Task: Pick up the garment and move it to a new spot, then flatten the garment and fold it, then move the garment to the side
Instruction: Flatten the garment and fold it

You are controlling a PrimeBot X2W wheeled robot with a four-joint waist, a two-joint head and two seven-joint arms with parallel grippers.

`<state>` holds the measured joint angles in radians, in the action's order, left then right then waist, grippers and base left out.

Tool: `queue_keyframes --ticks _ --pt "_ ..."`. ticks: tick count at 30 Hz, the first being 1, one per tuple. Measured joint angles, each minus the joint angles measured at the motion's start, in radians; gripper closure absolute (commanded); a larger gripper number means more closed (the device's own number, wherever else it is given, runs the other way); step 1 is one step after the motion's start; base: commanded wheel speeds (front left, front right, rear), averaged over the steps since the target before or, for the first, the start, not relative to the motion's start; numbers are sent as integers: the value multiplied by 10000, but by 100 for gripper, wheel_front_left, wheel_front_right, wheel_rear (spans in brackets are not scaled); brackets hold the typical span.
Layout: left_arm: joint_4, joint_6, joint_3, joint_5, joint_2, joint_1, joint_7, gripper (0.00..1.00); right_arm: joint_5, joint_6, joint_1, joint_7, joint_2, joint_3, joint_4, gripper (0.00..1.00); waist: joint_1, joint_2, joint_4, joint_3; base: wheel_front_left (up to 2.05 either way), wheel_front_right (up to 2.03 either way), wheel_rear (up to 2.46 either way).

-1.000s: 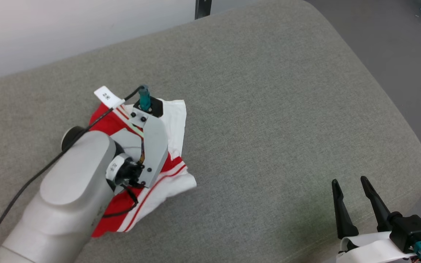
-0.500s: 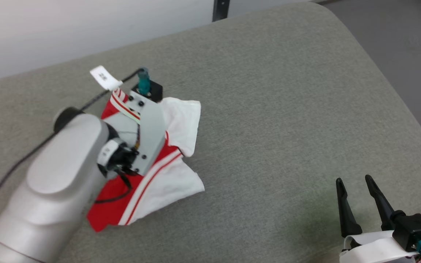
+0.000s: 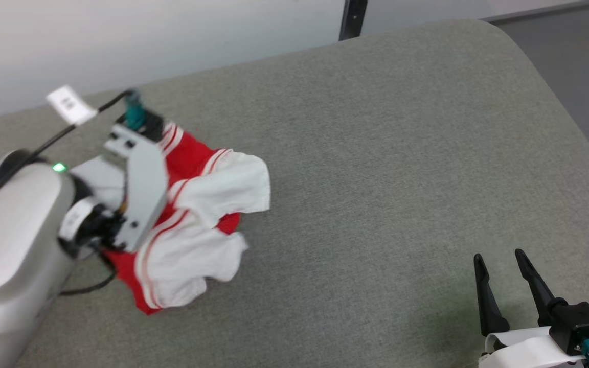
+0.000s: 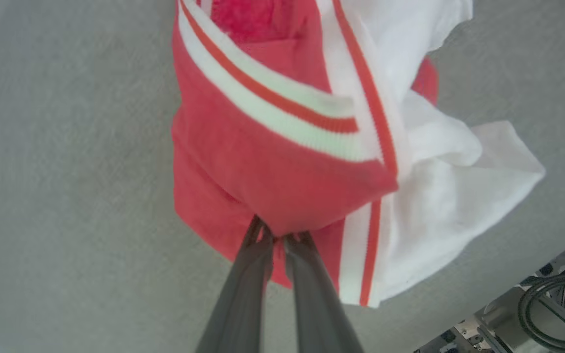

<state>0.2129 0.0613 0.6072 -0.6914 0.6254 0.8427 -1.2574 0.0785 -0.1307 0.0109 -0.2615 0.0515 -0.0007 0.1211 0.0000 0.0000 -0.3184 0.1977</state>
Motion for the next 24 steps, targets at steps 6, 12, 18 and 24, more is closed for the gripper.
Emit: queue_keyframes --ticks 6,12,18,24 --pt "224 -222 -96 67 786 -922 257 100 -105 0 -5 0 -4 79 -4 0 0 0 172 -46 0 0 0" --pt "1032 -232 -63 38 648 -1674 1120 100 -182 0 2 0 -2 136 13 0 0 0 177 29 0 0 0" --pt "1806 -186 -13 65 337 -1716 1768 89 -207 0 7 0 -4 123 36 0 0 0 202 35 0 0 0" --pt "2130 12 117 293 224 -1421 2163 0 -263 0 -52 0 -4 42 115 0 0 1 384 -189 0 0 0"
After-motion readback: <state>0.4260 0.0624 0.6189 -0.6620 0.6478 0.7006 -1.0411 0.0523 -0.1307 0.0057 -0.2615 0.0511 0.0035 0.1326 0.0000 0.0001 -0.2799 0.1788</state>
